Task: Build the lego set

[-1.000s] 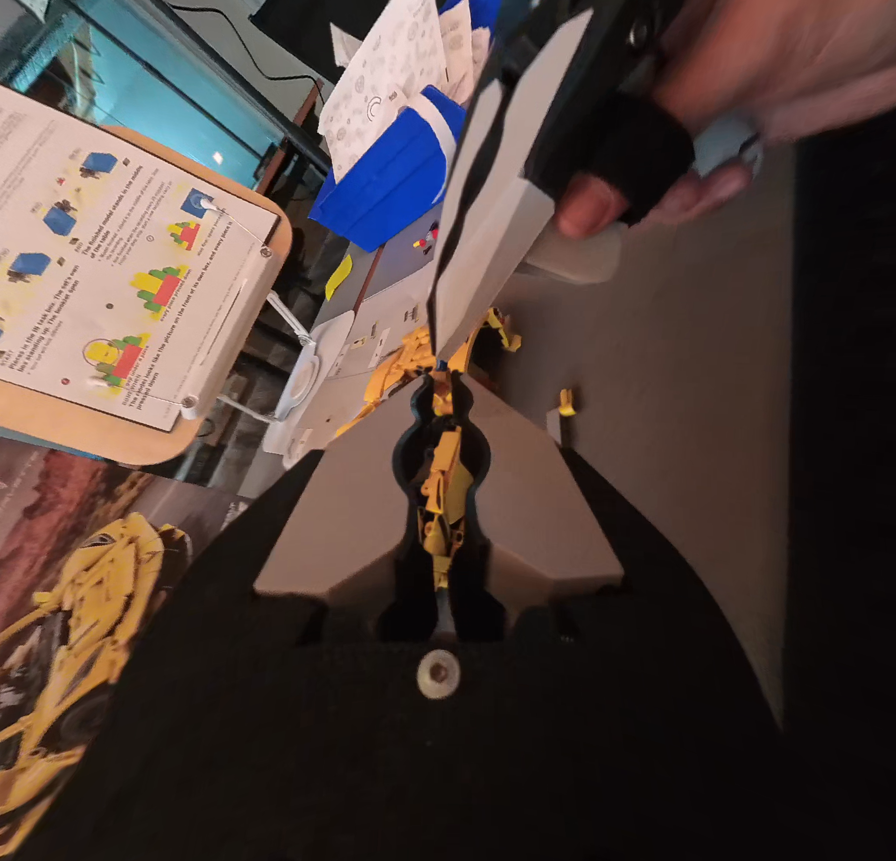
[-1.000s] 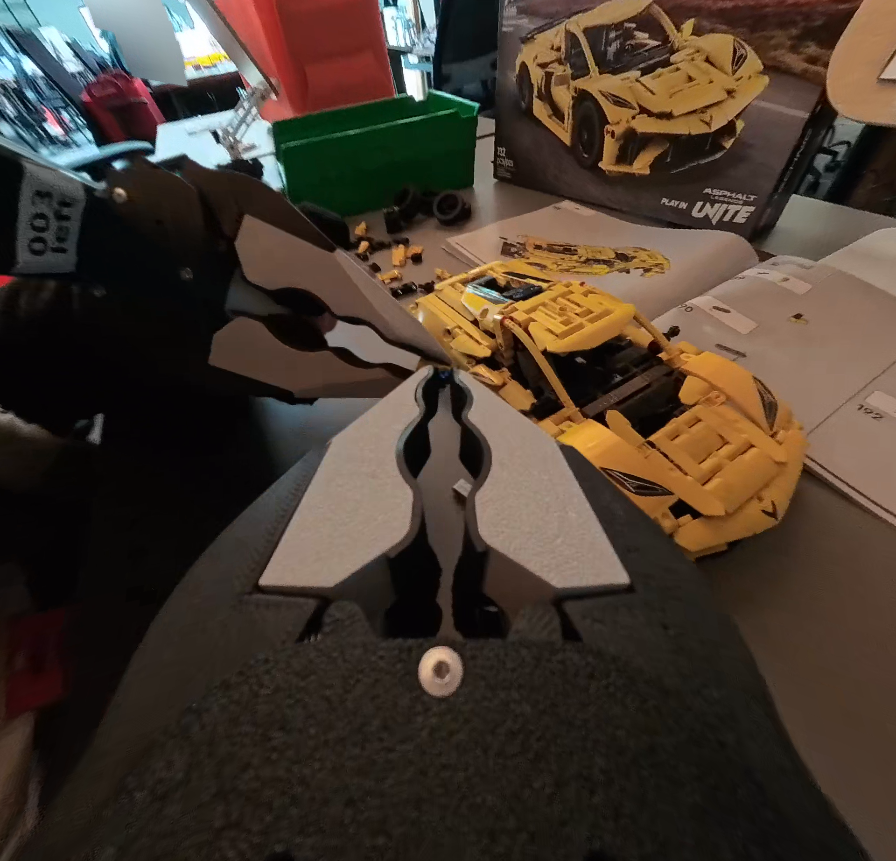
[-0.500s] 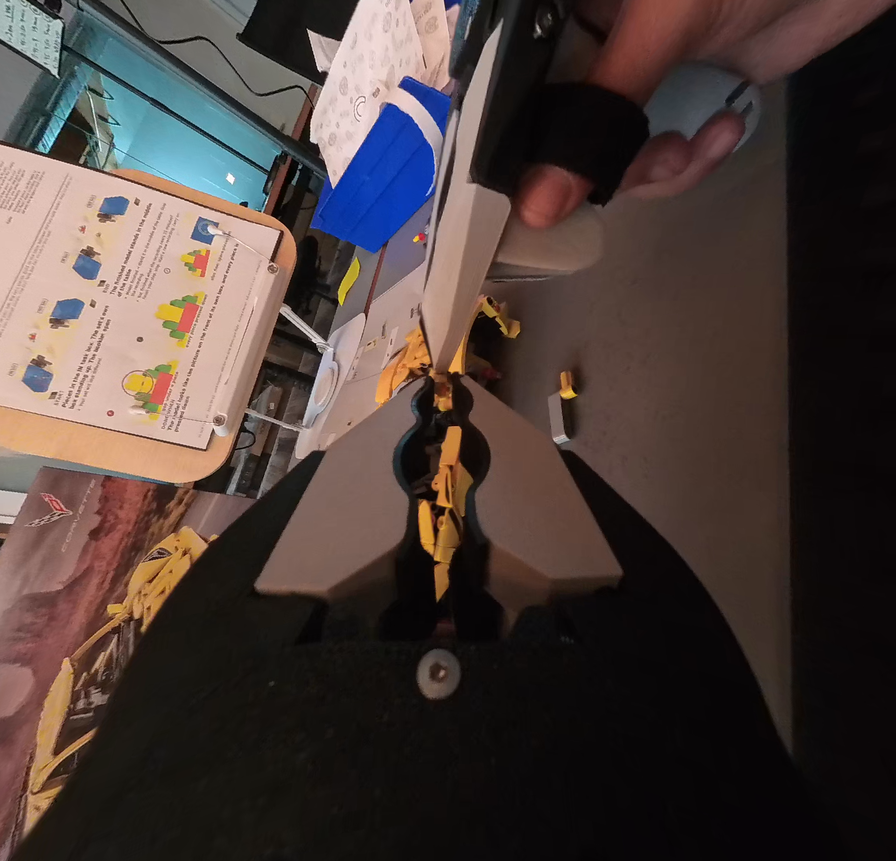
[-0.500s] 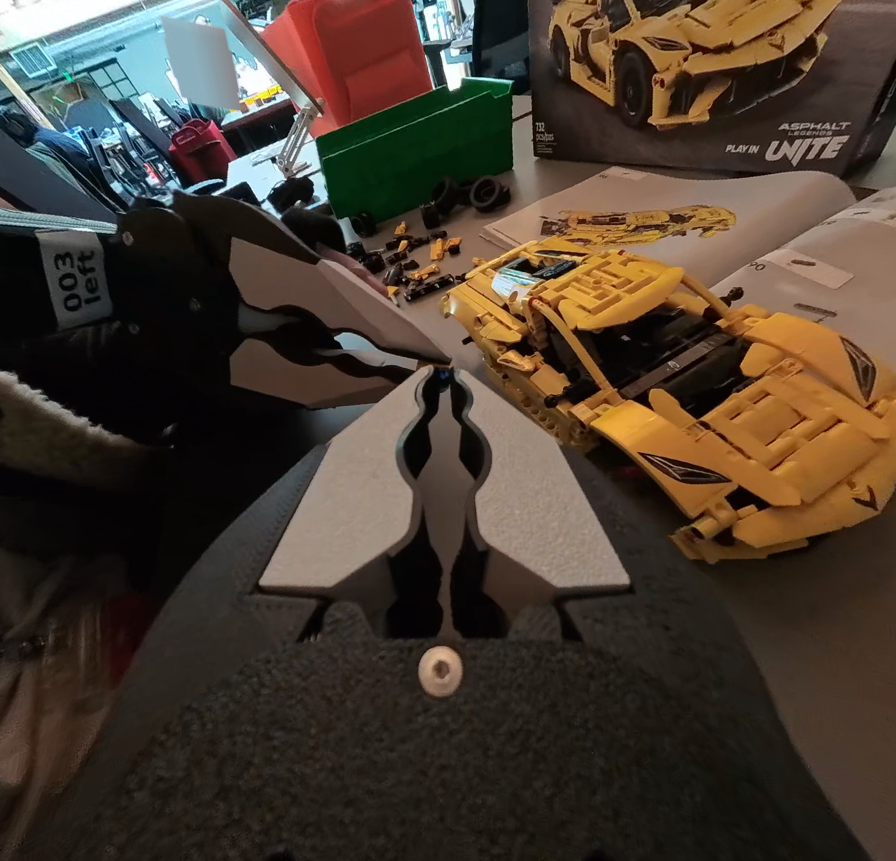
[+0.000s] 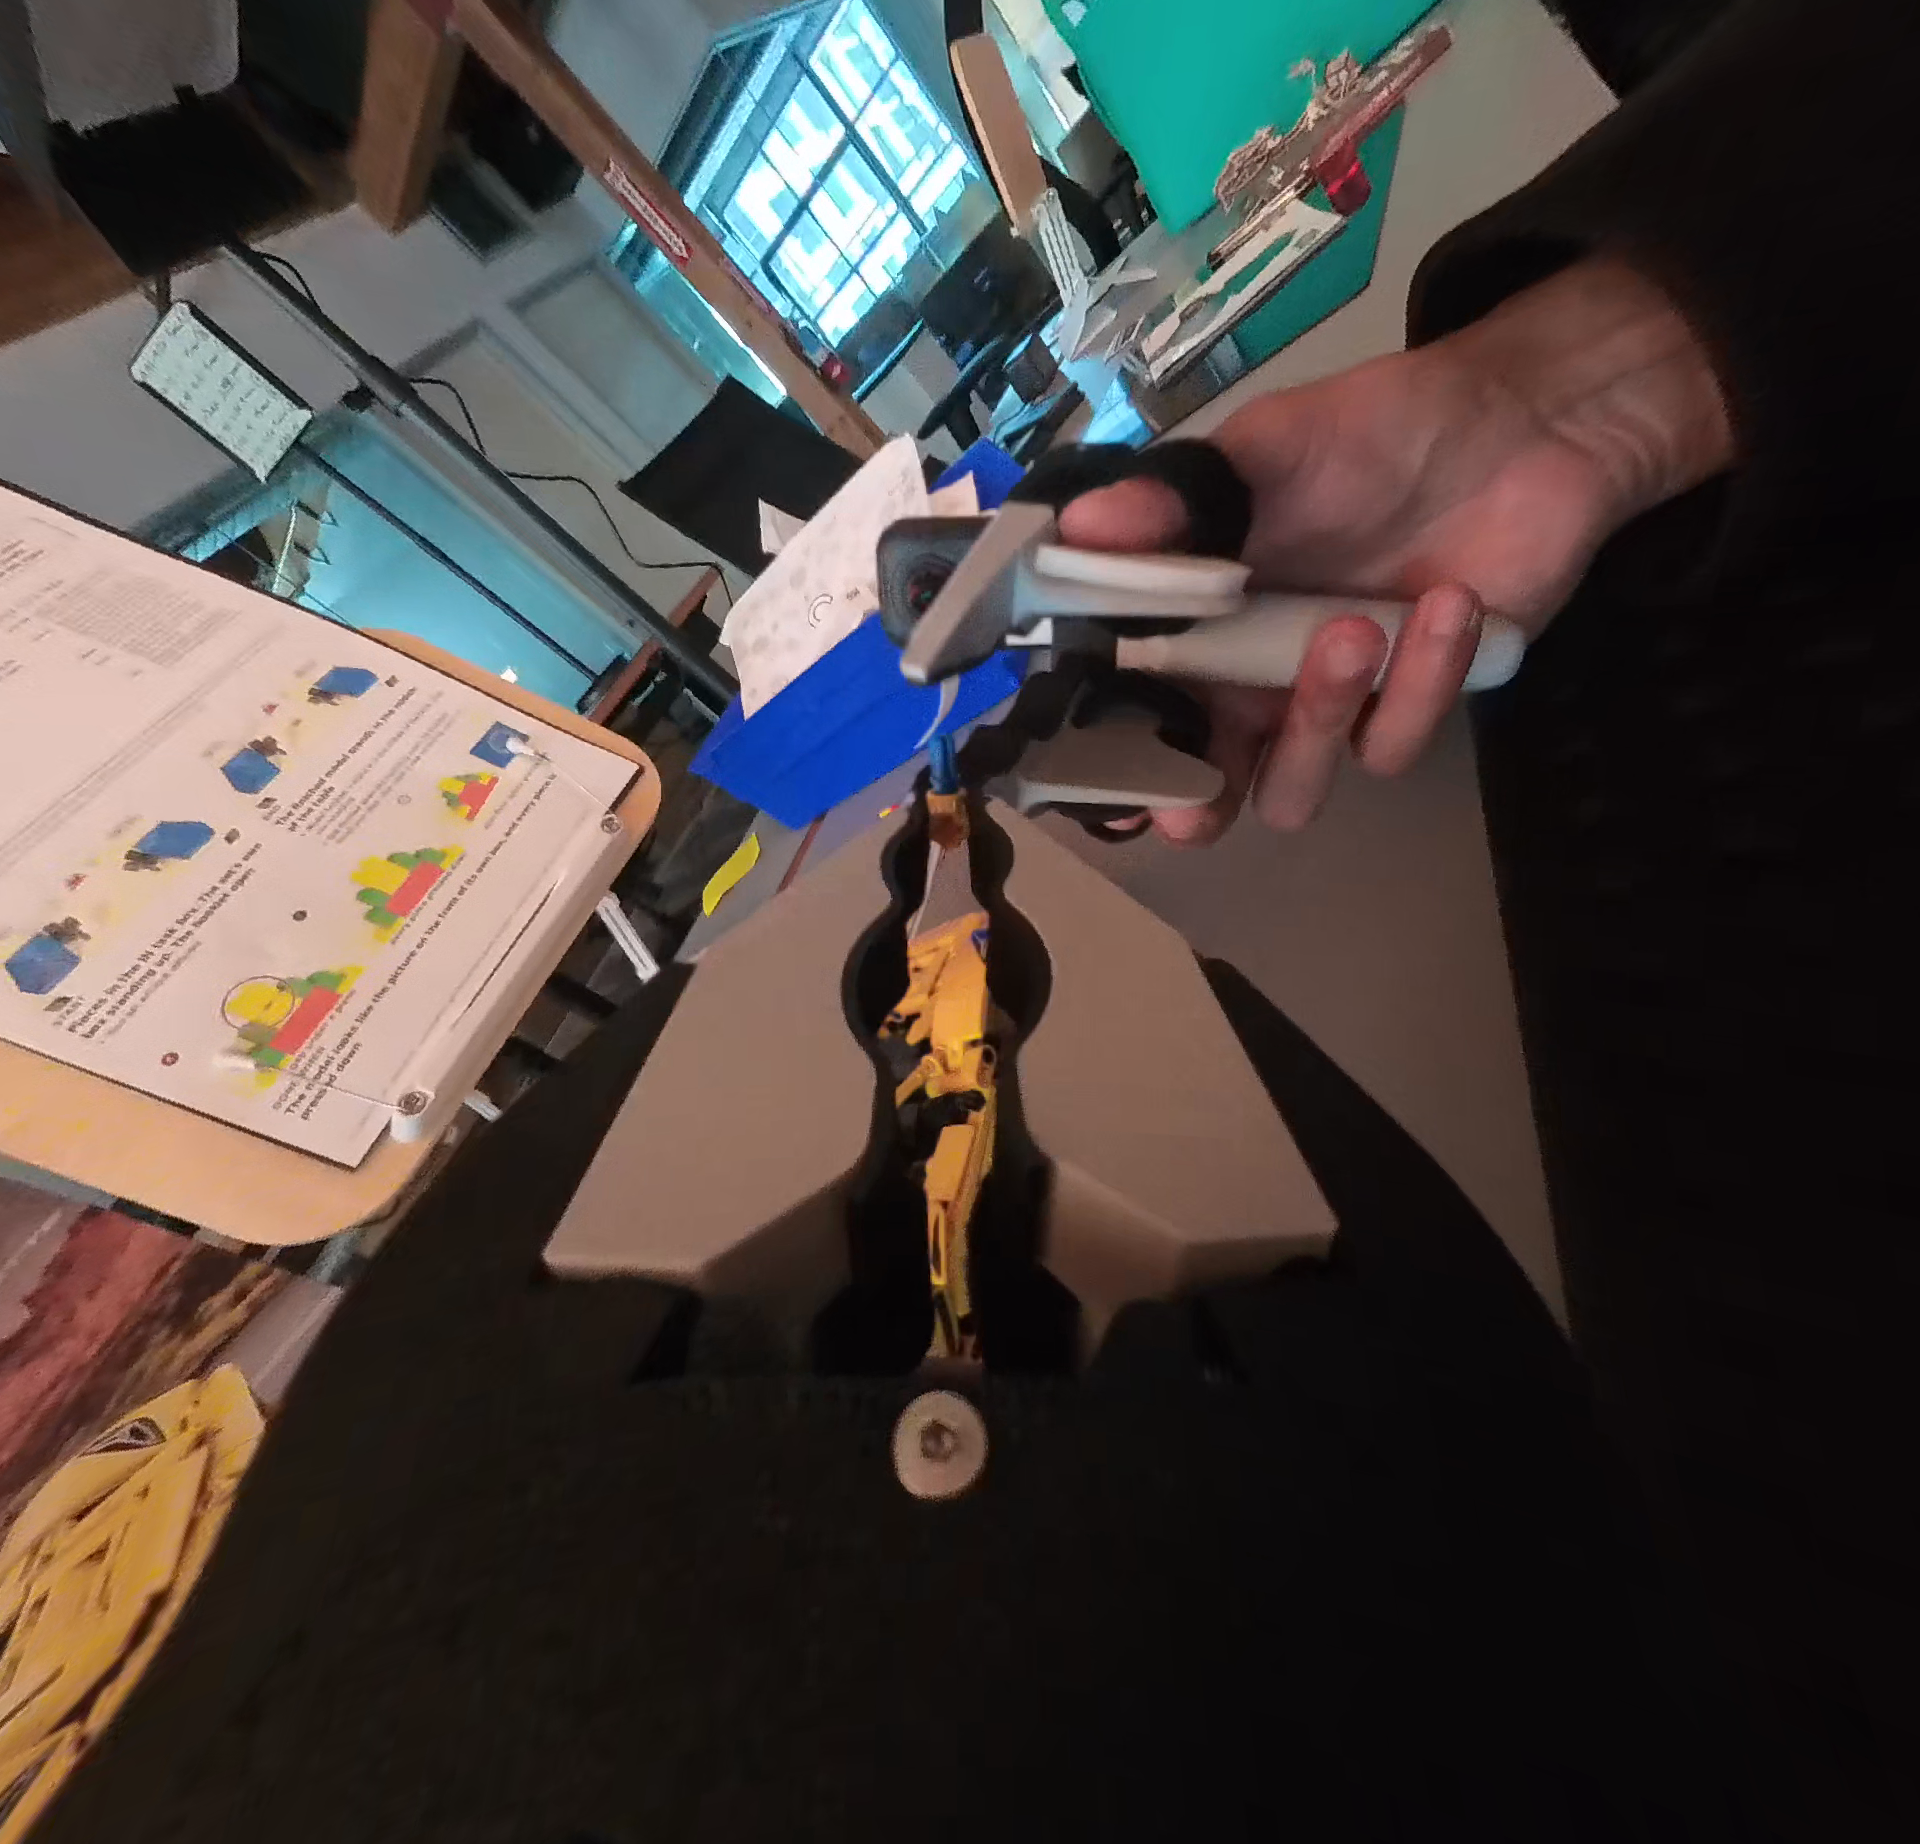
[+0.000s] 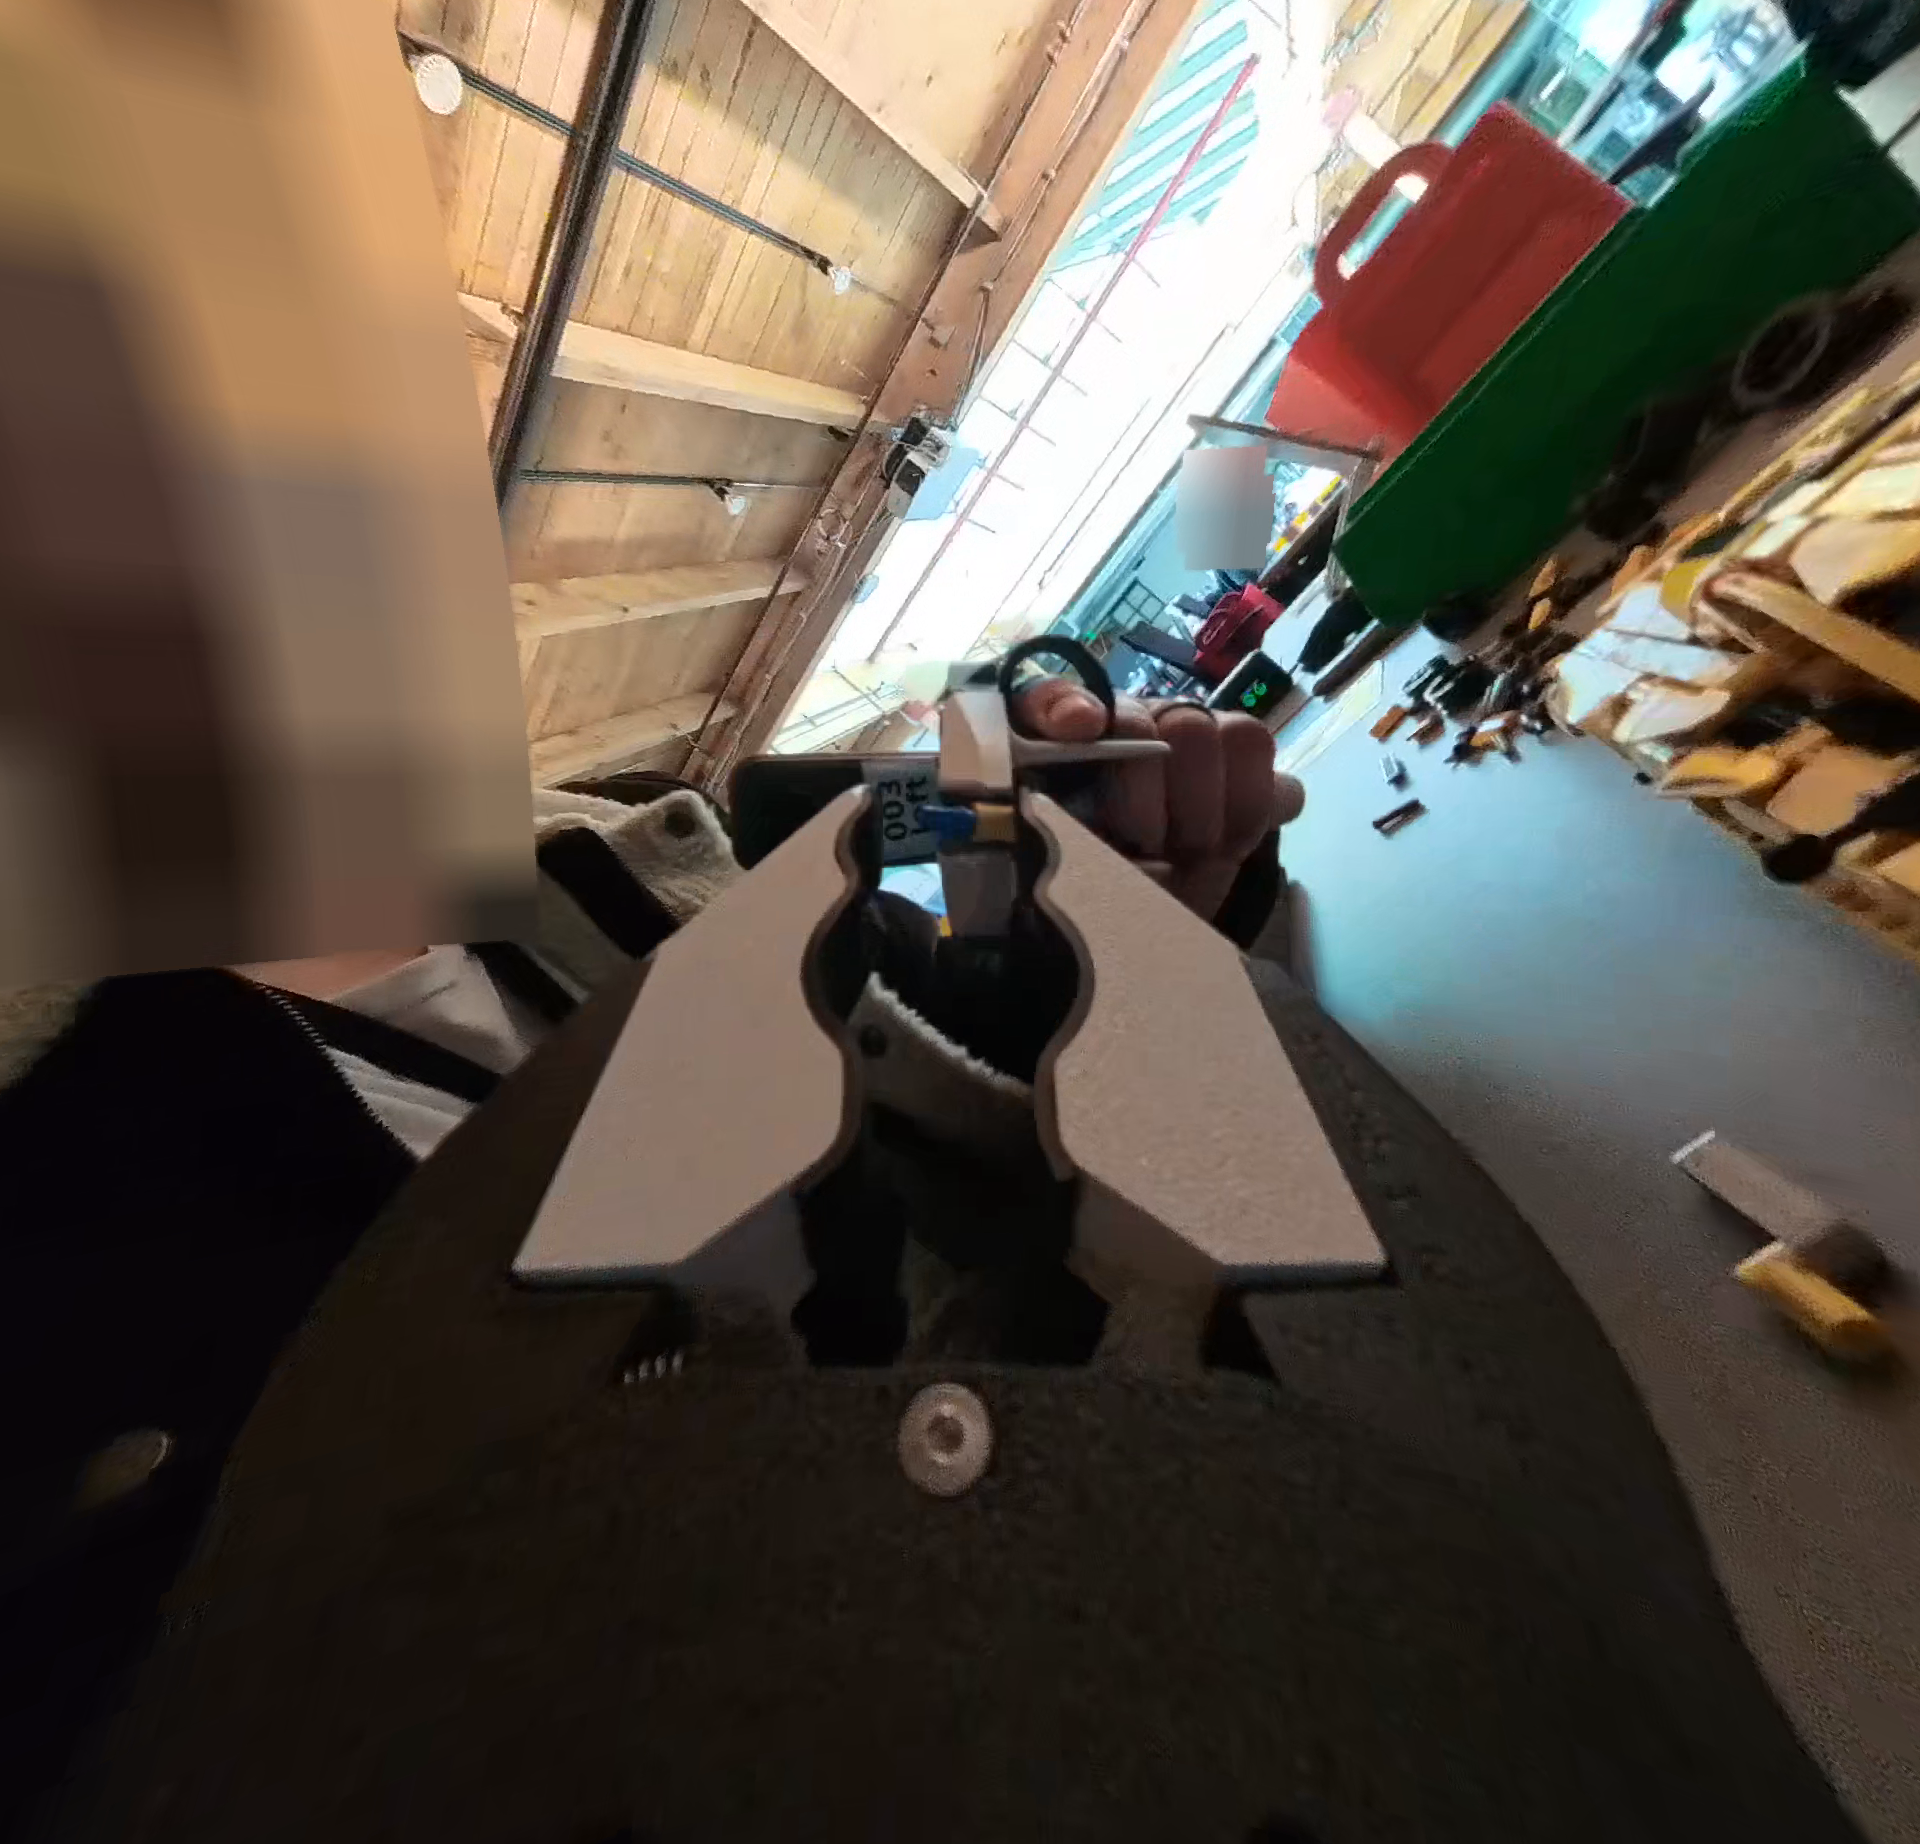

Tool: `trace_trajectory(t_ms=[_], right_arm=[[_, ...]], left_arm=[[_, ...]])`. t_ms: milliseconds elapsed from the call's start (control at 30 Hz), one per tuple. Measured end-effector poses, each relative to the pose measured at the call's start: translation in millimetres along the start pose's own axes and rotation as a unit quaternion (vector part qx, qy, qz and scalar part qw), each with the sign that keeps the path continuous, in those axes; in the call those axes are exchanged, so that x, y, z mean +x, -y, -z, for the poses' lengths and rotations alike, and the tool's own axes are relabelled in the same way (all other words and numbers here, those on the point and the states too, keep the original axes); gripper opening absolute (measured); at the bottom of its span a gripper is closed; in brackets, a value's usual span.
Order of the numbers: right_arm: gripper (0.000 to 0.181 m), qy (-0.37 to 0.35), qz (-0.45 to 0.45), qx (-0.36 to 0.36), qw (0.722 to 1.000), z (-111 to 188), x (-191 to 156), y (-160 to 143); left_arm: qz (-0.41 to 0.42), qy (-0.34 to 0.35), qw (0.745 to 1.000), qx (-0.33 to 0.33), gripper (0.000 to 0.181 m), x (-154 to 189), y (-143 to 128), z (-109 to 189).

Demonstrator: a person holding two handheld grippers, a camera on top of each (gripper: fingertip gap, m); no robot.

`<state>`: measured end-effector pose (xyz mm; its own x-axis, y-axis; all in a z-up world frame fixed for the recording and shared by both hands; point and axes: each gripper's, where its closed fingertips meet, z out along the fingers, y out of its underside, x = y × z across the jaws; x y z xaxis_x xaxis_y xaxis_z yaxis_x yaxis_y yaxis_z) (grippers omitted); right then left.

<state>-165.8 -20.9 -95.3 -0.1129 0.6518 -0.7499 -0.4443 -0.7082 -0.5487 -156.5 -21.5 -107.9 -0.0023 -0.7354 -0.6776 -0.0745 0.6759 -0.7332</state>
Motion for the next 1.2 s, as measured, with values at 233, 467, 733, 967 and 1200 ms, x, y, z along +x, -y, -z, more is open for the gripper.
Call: trace_trajectory(t_ms=[233, 467, 733, 967, 1200], right_arm=[[0.017, 0.004, -0.013, -0.028, 1.0, -4, 0, -12], [0.015, -0.003, -0.004, -0.032, 0.999, -2, 3, -13], [0.014, -0.023, 0.019, -0.028, 0.999, -2, 7, -10], [0.022, -0.236, 0.247, 0.037, 0.939, 35, 28, 42], [0.026, -0.661, 0.399, 0.032, 0.635, 198, 49, 100]], left_arm=[[-0.02, -0.002, 1.0, 0.009, 0.007, 3, 2, 0], [-0.025, -0.005, 1.0, 0.003, 0.007, 5, 1, 0], [0.001, -0.004, 1.0, -0.008, 0.007, 3, -3, -1], [0.247, -0.004, 0.968, -0.039, 0.007, -28, -32, 5], [0.503, -0.019, 0.861, -0.068, 0.007, -38, -76, 8]])
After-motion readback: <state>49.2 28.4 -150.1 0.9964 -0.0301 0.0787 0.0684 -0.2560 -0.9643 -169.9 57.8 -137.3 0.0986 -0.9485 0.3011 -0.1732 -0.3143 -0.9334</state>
